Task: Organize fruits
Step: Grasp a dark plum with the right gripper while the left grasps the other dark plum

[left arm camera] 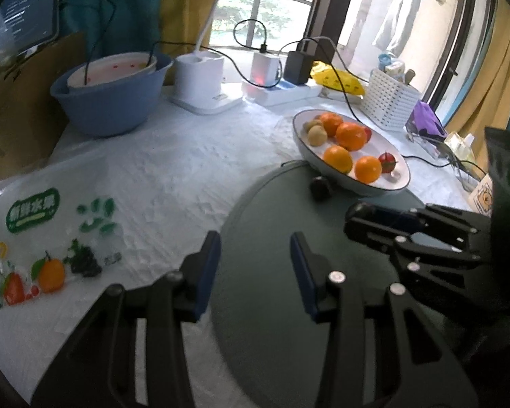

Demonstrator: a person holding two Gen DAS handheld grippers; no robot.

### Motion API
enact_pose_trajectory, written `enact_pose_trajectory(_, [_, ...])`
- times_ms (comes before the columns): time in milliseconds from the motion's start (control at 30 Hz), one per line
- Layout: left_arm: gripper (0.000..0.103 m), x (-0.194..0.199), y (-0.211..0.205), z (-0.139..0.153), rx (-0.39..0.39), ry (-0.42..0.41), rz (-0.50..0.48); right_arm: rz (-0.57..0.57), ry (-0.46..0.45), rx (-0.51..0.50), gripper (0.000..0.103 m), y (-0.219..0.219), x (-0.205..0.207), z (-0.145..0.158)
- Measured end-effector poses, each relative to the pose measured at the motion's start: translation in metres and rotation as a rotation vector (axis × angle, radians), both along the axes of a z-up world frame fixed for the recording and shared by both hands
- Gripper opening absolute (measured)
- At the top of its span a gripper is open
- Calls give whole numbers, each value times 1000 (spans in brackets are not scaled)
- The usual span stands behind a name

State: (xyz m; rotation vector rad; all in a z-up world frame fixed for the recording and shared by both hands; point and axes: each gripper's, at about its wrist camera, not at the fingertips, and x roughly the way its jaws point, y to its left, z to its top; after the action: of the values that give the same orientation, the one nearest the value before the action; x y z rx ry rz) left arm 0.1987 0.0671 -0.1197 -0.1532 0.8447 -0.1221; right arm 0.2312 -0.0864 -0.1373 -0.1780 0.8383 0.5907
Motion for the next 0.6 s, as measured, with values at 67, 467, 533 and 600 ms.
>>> enact_pose_trajectory(67, [44, 4, -7, 1, 7, 2, -9, -9, -14, 4, 29, -7, -1, 5])
enact_pose_trajectory(467, [44, 33, -51, 0, 51, 16, -75, -94, -58, 35, 29, -58, 6, 21])
enact_pose_trajectory(533, [44, 39, -57, -2, 59, 25, -82, -103, -61, 42, 29, -66, 10, 23])
enact_pose_trajectory(600, [44, 44, -62, -4, 64, 29, -91, -110, -65, 48, 29, -72, 13, 25])
